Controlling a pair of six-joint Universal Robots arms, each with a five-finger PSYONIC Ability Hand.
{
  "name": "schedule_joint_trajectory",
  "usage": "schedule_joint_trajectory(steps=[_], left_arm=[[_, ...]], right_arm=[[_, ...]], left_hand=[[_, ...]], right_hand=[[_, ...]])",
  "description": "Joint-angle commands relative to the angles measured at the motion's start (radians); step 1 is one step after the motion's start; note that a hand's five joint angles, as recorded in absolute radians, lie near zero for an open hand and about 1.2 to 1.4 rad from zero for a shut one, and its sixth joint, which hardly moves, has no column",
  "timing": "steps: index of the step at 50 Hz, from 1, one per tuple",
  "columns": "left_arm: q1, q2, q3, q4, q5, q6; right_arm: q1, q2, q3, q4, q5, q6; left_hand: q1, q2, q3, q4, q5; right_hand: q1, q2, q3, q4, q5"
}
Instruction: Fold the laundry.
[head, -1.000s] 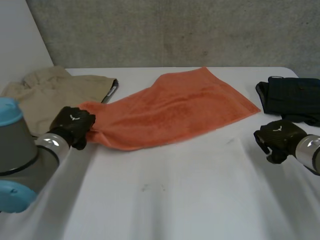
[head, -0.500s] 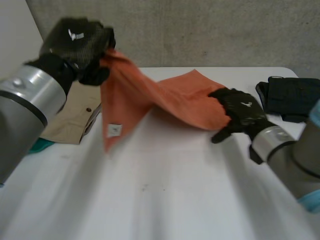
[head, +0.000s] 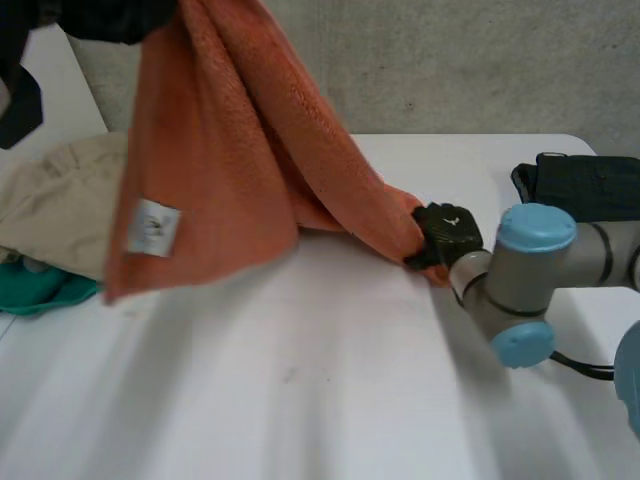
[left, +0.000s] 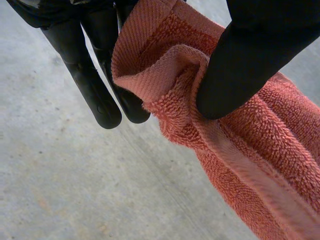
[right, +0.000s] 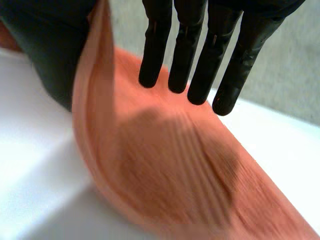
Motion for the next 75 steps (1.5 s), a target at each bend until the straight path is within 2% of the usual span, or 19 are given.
schedule_joint_trajectory(steps=[1, 3, 9, 14, 17, 21, 25, 26, 30, 34, 41, 45, 48, 53, 58, 60, 65, 69, 75], left_arm=[[0.011, 0.017, 0.007, -0.005, 0.0, 0.0], [0.011, 0.017, 0.01, -0.006, 0.0, 0.0], [0.025, 0.017, 0.013, -0.008, -0.003, 0.0], [0.071, 0.031, 0.005, -0.014, -0.003, 0.0], [0.116, 0.038, -0.002, -0.034, 0.003, 0.0], [0.172, 0.038, -0.027, -0.069, 0.006, 0.0], [0.22, 0.034, -0.081, -0.098, 0.009, 0.003], [0.238, 0.028, -0.108, -0.11, 0.011, 0.008], [0.283, 0.005, -0.179, -0.133, 0.012, 0.012], [0.301, -0.098, -0.245, -0.158, 0.012, 0.037], [0.295, -0.303, -0.246, -0.198, 0.006, 0.135], [0.289, -0.442, -0.199, -0.198, 0.003, 0.178], [0.288, -0.561, -0.11, -0.196, -0.003, 0.173], [0.265, -0.708, 0.077, -0.19, -0.006, 0.173], [0.231, -0.798, 0.356, -0.037, -0.009, 0.155], [0.229, -0.805, 0.421, 0.041, -0.017, 0.134], [0.229, -0.804, 0.592, 0.274, -0.058, 0.063], [0.232, -0.799, 0.645, 0.33, -0.085, 0.057], [0.228, -0.781, 0.573, 0.325, -0.086, 0.043]], right_arm=[[-0.058, 0.033, -0.021, 0.119, -0.174, -0.018], [-0.061, 0.025, -0.018, 0.13, -0.171, -0.01], [-0.116, -0.088, 0.028, 0.134, -0.157, 0.01], [-0.235, -0.273, 0.091, 0.139, -0.171, 0.004], [-0.277, -0.344, 0.106, 0.171, -0.197, -0.009], [-0.344, -0.448, 0.095, 0.323, -0.295, -0.079], [-0.412, -0.599, 0.066, 0.525, -0.384, -0.245], [-0.442, -0.669, 0.056, 0.615, -0.406, -0.345], [-0.517, -0.818, 0.051, 0.818, -0.407, -0.611], [-0.545, -0.895, 0.051, 0.964, -0.381, -0.781], [-0.49, -0.894, 0.117, 1.039, -0.323, -0.826], [-0.392, -0.71, 0.137, 1.039, -0.211, -0.883], [-0.368, -0.602, 0.106, 1.023, -0.147, -0.897], [-0.348, -0.434, -0.03, 0.834, -0.067, -0.845], [-0.297, -0.346, -0.203, 0.638, -0.059, -0.759], [-0.286, -0.337, -0.272, 0.566, -0.055, -0.713], [-0.28, -0.37, -0.405, 0.232, 0.008, -0.557], [-0.277, -0.444, -0.396, 0.084, 0.041, -0.532], [-0.275, -0.508, -0.321, 0.097, 0.025, -0.532]], left_hand=[[0.275, 0.197, 0.209, 0.192, 0.273], [0.275, 0.197, 0.209, 0.192, 0.273], [0.275, 0.197, 0.209, 0.192, 0.273], [0.275, 0.197, 0.209, 0.192, 0.273], [0.275, 0.197, 0.209, 0.192, 0.273], [0.275, 0.197, 0.209, 0.192, 0.273], [0.275, 0.197, 0.209, 0.192, 0.273], [0.275, 0.197, 0.209, 0.192, 0.273], [0.275, 0.197, 0.209, 0.192, 0.273], [0.275, 0.197, 0.209, 0.192, 0.273], [0.275, 0.197, 0.209, 0.192, 0.273], [0.275, 0.197, 0.209, 0.192, 0.273], [0.275, 0.197, 0.209, 0.192, 0.273], [0.275, 0.197, 0.209, 0.192, 0.273], [0.275, 0.197, 0.209, 0.192, 0.273], [0.275, 0.197, 0.209, 0.192, 0.273], [0.275, 0.197, 0.209, 0.192, 0.273], [0.275, 0.197, 0.209, 0.192, 0.273], [0.275, 0.197, 0.209, 0.192, 0.273]], right_hand=[[0.523, 0.402, 0.404, 0.408, 0.429], [0.695, 0.574, 0.576, 0.58, 0.601], [0.696, 0.575, 0.577, 0.581, 0.602], [0.696, 0.575, 0.577, 0.581, 0.602], [0.696, 0.575, 0.577, 0.581, 0.602], [0.696, 0.575, 0.577, 0.581, 0.602], [0.696, 0.575, 0.577, 0.581, 0.602], [0.696, 0.575, 0.577, 0.581, 0.602], [0.696, 0.575, 0.577, 0.581, 0.602], [0.696, 0.575, 0.577, 0.581, 0.602], [0.696, 0.575, 0.577, 0.581, 0.602], [0.696, 0.575, 0.577, 0.581, 0.602], [0.696, 0.575, 0.577, 0.581, 0.602], [0.696, 0.575, 0.577, 0.581, 0.602], [0.696, 0.575, 0.577, 0.581, 0.602], [0.696, 0.575, 0.577, 0.581, 0.602], [0.696, 0.575, 0.577, 0.581, 0.602], [0.696, 0.575, 0.577, 0.581, 0.602], [0.696, 0.575, 0.577, 0.581, 0.602]])
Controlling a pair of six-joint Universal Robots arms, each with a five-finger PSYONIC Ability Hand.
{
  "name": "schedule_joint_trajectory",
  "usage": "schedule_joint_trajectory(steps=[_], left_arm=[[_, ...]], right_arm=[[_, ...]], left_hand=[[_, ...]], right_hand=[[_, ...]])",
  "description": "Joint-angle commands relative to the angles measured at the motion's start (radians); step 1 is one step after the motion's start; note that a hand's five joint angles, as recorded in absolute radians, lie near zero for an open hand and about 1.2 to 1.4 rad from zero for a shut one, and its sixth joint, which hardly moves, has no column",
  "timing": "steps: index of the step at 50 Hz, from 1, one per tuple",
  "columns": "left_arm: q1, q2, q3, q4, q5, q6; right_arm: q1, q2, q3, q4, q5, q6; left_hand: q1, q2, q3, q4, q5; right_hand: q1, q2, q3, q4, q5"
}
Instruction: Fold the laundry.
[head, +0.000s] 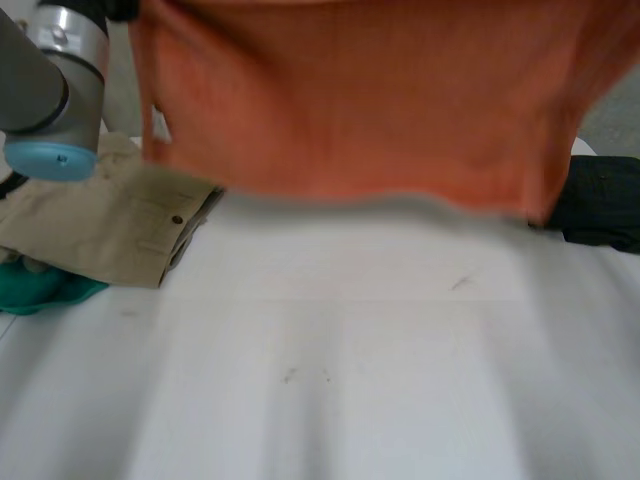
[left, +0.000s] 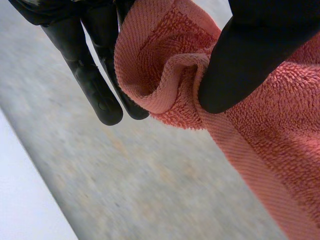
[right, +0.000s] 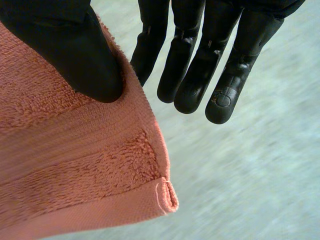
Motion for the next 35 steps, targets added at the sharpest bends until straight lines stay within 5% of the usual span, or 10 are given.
schedule_joint_trajectory(steps=[1, 24, 29, 35], left_arm=[[0.0, 0.031, -0.096, 0.015, -0.007, -0.022], [0.012, 0.123, -0.915, 0.125, 0.087, -0.039], [0.038, 0.213, -1.05, 0.125, 0.088, 0.05], [0.046, 0.338, -1.114, 0.121, 0.096, 0.089]], right_arm=[[0.0, -0.099, 0.102, -0.028, -0.007, 0.005], [-0.045, -0.119, 0.832, 0.158, -0.197, -0.009], [-0.107, -0.125, 0.903, 0.159, -0.278, -0.015], [-0.118, -0.136, 0.908, 0.161, -0.306, 0.0]], left_hand=[[0.275, 0.197, 0.209, 0.192, 0.273], [0.261, 0.183, 0.195, 0.178, 0.259], [-0.299, -0.377, -0.365, -0.382, -0.301], [-0.456, -0.534, -0.522, -0.539, -0.457]], right_hand=[[0.4, 0.22, 0.208, 0.208, 0.226], [0.4, 0.22, 0.208, 0.208, 0.226], [0.4, 0.22, 0.208, 0.208, 0.226], [0.4, 0.22, 0.208, 0.208, 0.226]])
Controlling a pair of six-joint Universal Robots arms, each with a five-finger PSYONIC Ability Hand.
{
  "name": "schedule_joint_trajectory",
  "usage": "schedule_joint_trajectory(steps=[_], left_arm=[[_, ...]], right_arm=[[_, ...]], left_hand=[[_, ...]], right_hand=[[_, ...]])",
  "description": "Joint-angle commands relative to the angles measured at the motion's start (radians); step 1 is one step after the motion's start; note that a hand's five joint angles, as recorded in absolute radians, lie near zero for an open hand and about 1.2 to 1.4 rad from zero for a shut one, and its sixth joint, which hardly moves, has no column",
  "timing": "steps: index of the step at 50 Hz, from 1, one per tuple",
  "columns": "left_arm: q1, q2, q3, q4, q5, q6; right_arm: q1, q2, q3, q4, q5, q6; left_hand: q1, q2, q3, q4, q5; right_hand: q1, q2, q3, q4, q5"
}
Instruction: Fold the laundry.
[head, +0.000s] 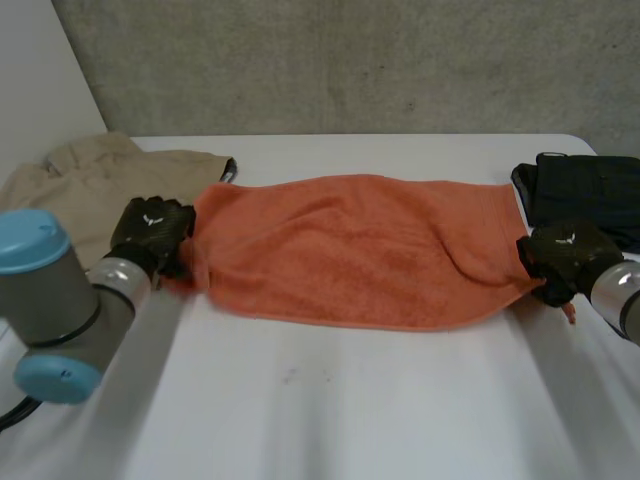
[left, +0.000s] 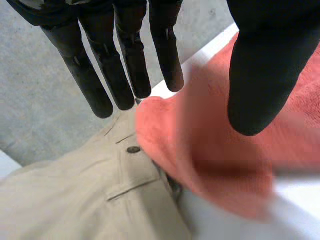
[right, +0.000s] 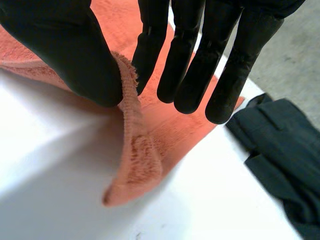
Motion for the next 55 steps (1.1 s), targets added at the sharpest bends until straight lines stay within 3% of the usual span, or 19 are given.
schedule_joint_trajectory(steps=[1, 11, 21, 27, 31, 39, 43, 49, 53, 55], left_arm=[[0.01, 0.144, -0.081, -0.006, 0.012, 0.054], [0.015, 0.159, -0.135, -0.004, 0.106, 0.07], [0.017, 0.129, -0.15, -0.067, 0.095, 0.304], [0.026, 0.092, -0.132, -0.06, 0.101, 0.332], [0.03, 0.03, -0.081, -0.04, 0.105, 0.33], [0.029, -0.112, 0.021, -0.038, 0.108, 0.324], [0.029, -0.131, 0.035, -0.052, 0.095, 0.329], [0.026, 0.038, -0.018, -0.194, 0.048, 0.324], [0.026, 0.203, -0.058, -0.39, 0.032, 0.317], [0.026, 0.292, -0.083, -0.556, 0.031, 0.317]], right_arm=[[-0.022, -0.013, 0.009, -0.001, -0.041, 0.016], [-0.033, -0.016, 0.021, -0.001, -0.05, 0.015], [-0.054, -0.018, 0.02, -0.003, -0.051, 0.005], [-0.053, -0.016, 0.021, -0.001, -0.051, 0.004], [-0.051, -0.015, 0.027, -0.001, -0.051, 0.001], [-0.054, -0.015, 0.04, -0.001, -0.051, 0.001], [-0.059, -0.015, 0.035, 0.003, -0.047, -0.004], [-0.057, -0.047, 0.023, 0.106, -0.045, -0.089], [-0.098, -0.131, 0.021, 0.292, -0.038, -0.252], [-0.132, -0.167, 0.026, 0.414, -0.033, -0.355]], left_hand=[[-0.006, -0.013, -0.021, -0.012, -0.009], [0.02, 0.013, 0.005, 0.014, 0.017], [0.026, 0.019, 0.011, 0.02, 0.023], [0.035, 0.028, 0.02, 0.029, 0.032], [0.17, 0.162, 0.154, 0.164, 0.166], [0.727, 0.72, 0.712, 0.721, 0.724], [0.727, 0.72, 0.712, 0.722, 0.724], [0.727, 0.72, 0.712, 0.722, 0.724], [0.727, 0.72, 0.712, 0.722, 0.724], [0.727, 0.72, 0.712, 0.722, 0.724]], right_hand=[[0.398, 0.22, 0.208, 0.208, 0.226], [0.398, 0.22, 0.208, 0.208, 0.226], [0.398, 0.22, 0.208, 0.208, 0.226], [0.398, 0.22, 0.208, 0.208, 0.226], [0.398, 0.22, 0.208, 0.208, 0.226], [0.398, 0.22, 0.208, 0.208, 0.226], [0.398, 0.22, 0.208, 0.208, 0.226], [0.398, 0.22, 0.208, 0.208, 0.226], [0.398, 0.22, 0.208, 0.208, 0.226], [0.398, 0.22, 0.208, 0.208, 0.226]])
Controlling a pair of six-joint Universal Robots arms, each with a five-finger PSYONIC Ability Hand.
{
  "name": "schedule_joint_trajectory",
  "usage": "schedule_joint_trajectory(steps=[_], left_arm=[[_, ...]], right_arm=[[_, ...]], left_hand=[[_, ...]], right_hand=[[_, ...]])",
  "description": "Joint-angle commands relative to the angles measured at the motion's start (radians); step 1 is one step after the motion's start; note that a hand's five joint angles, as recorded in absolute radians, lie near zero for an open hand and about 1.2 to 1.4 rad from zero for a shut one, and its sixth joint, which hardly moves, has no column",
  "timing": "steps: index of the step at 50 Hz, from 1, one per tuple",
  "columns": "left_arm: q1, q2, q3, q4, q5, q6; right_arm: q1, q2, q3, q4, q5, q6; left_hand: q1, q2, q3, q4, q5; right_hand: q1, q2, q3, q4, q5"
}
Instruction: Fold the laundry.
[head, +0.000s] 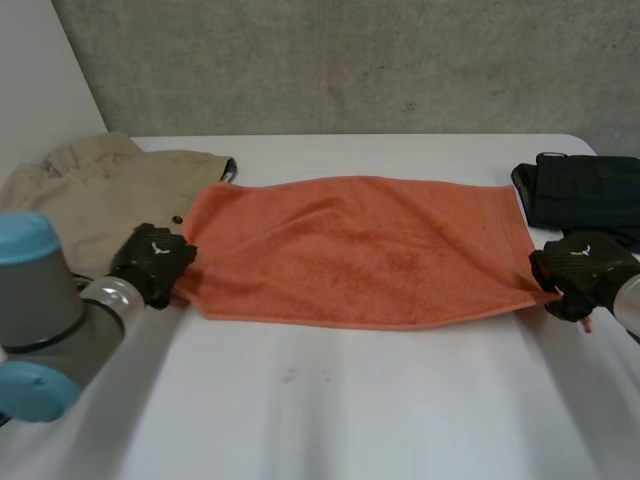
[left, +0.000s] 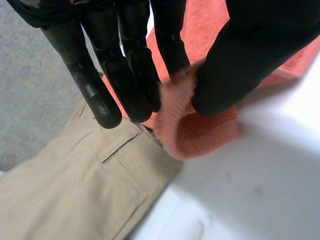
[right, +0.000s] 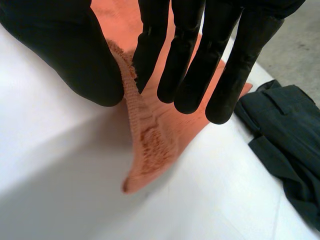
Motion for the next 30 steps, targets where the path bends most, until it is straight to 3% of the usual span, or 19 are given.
schedule_joint_trajectory(steps=[1, 6, 10, 18, 21, 25, 30], left_arm=[[0.001, 0.324, -0.09, -0.444, -0.031, -0.009], [0.041, 0.434, -0.158, -0.784, -0.022, 0.004], [0.059, 0.439, -0.18, -0.78, -0.019, 0.004], [0.076, 0.407, -0.143, -0.509, 0.019, -0.013], [0.067, 0.334, -0.108, -0.379, 0.021, -0.022], [0.056, 0.216, -0.021, -0.232, 0.013, -0.099], [0.02, 0.07, 0.11, -0.148, -0.008, -0.189]], right_arm=[[-0.078, -0.131, 0.0, 0.372, 0.014, -0.309], [-0.176, -0.208, 0.02, 0.656, 0.015, -0.516], [-0.224, -0.22, 0.016, 0.716, 0.0, -0.579], [-0.215, -0.163, -0.006, 0.562, 0.046, -0.563], [-0.193, -0.104, -0.05, 0.445, 0.067, -0.475], [-0.063, 0.0, -0.136, 0.205, 0.096, -0.349], [0.021, 0.134, -0.234, 0.011, 0.17, -0.345]], left_hand=[[0.262, 0.202, 0.208, 0.197, 0.239], [0.262, 0.202, 0.208, 0.197, 0.239], [0.262, 0.202, 0.208, 0.197, 0.239], [0.262, 0.202, 0.208, 0.197, 0.239], [0.262, 0.202, 0.208, 0.197, 0.239], [0.262, 0.202, 0.208, 0.197, 0.239], [0.262, 0.202, 0.208, 0.197, 0.239]], right_hand=[[0.398, 0.22, 0.208, 0.208, 0.226], [0.398, 0.22, 0.208, 0.208, 0.226], [0.398, 0.22, 0.208, 0.208, 0.226], [0.398, 0.22, 0.208, 0.208, 0.226], [0.398, 0.22, 0.208, 0.208, 0.226], [0.398, 0.22, 0.208, 0.208, 0.226], [0.398, 0.22, 0.208, 0.208, 0.226]])
